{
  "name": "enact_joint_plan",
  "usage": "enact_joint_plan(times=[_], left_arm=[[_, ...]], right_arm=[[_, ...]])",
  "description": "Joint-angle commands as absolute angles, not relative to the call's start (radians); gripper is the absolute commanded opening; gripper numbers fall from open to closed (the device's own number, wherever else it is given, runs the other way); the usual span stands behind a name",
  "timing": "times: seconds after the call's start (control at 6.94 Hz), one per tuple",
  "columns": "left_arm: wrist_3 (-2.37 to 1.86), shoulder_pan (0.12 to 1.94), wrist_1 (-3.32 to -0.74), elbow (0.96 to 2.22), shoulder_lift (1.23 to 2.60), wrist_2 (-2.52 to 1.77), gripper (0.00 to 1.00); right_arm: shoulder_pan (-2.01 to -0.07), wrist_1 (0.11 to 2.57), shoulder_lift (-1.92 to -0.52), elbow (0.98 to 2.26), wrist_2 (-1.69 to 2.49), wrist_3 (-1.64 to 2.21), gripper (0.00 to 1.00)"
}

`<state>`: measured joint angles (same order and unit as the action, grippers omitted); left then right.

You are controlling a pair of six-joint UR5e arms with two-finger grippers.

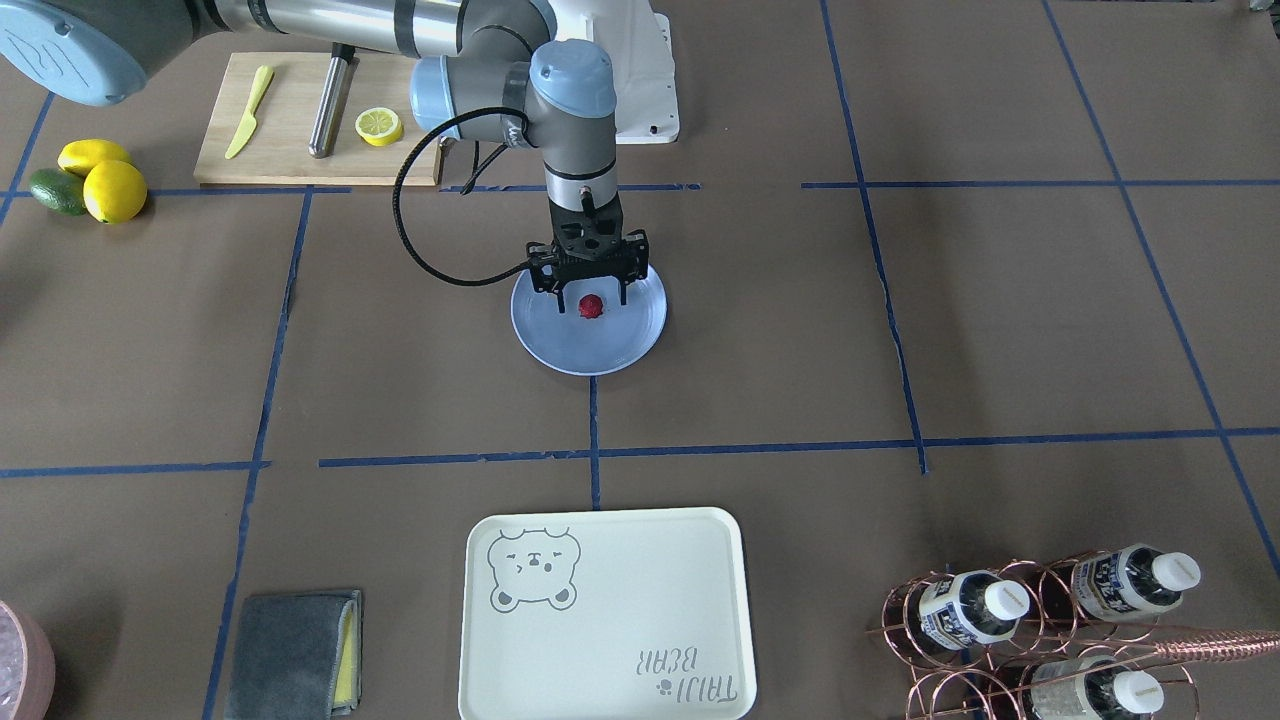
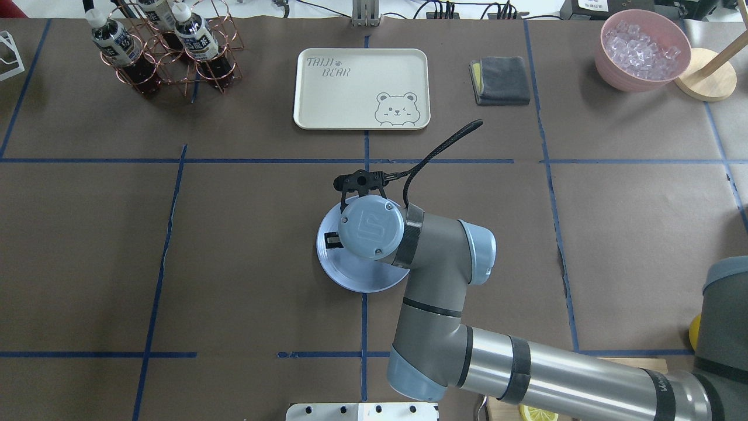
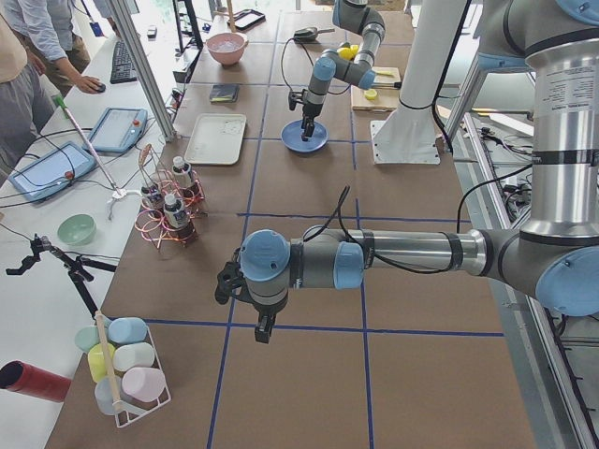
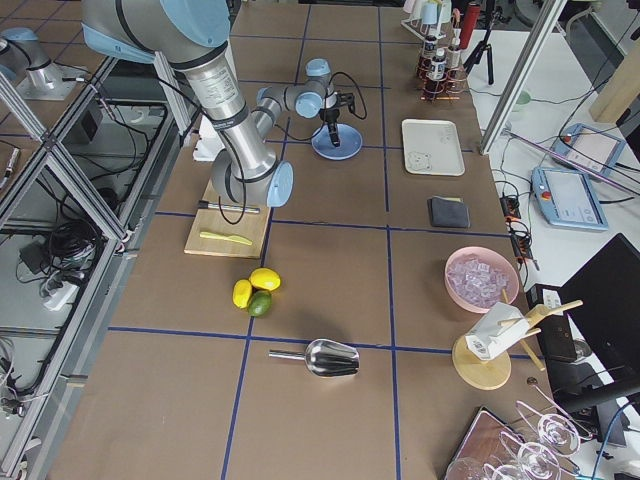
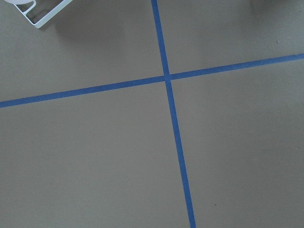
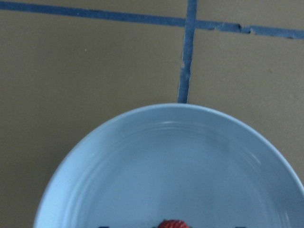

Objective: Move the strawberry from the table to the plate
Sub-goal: 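Open the right gripper to drop the strawberry onto the plate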

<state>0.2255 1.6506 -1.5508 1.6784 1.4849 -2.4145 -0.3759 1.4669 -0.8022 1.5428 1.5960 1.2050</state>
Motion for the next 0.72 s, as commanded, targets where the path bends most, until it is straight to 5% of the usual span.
enact_joint_plan(times=[0.0,0.58], left_arm=[[0.227,1.651,-1.548,1.678,1.483,-2.411,1.0],[0.224,1.652,-1.546,1.683,1.45,-2.399,1.0]], right_arm=[[-0.522,1.474,-0.837,1.627,1.752,1.107,1.0],[-0.955,1.465,-1.153,1.709,2.087,0.479,1.0]])
